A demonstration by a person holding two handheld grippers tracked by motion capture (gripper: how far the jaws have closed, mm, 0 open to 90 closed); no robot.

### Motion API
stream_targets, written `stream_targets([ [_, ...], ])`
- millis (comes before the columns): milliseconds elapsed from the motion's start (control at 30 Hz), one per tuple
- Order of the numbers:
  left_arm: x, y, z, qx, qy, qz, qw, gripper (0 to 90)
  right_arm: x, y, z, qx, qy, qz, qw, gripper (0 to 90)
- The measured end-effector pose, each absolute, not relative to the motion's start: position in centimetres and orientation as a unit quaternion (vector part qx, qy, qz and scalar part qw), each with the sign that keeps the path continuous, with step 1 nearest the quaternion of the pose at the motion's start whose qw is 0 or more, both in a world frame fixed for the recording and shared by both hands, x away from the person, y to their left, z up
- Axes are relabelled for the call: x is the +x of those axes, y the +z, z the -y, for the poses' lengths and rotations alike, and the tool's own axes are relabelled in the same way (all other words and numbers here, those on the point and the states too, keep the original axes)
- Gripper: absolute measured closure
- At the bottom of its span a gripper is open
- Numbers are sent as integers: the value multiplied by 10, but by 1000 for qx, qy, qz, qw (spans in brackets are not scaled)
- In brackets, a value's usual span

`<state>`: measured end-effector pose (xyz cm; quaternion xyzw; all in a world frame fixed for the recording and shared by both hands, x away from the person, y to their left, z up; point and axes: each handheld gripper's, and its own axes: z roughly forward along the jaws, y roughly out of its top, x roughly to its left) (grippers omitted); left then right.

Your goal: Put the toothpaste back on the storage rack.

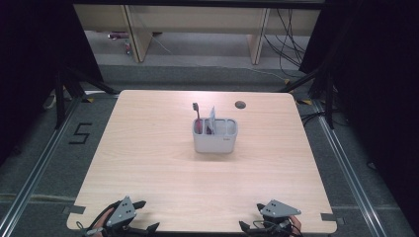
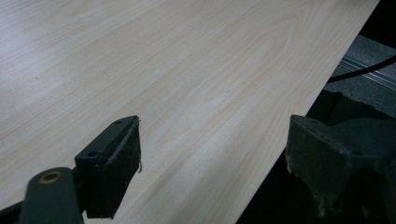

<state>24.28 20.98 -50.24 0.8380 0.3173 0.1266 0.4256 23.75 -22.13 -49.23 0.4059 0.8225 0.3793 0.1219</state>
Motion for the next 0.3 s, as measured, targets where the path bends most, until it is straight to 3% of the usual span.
stream_targets([
  [33, 243, -502, -210, 838, 127, -317, 425, 179, 235, -492, 219, 423, 379, -816, 108, 178],
  [300, 244, -502, -211, 844, 132, -311, 416, 179, 237, -492, 222, 400, 382, -824, 123, 176],
])
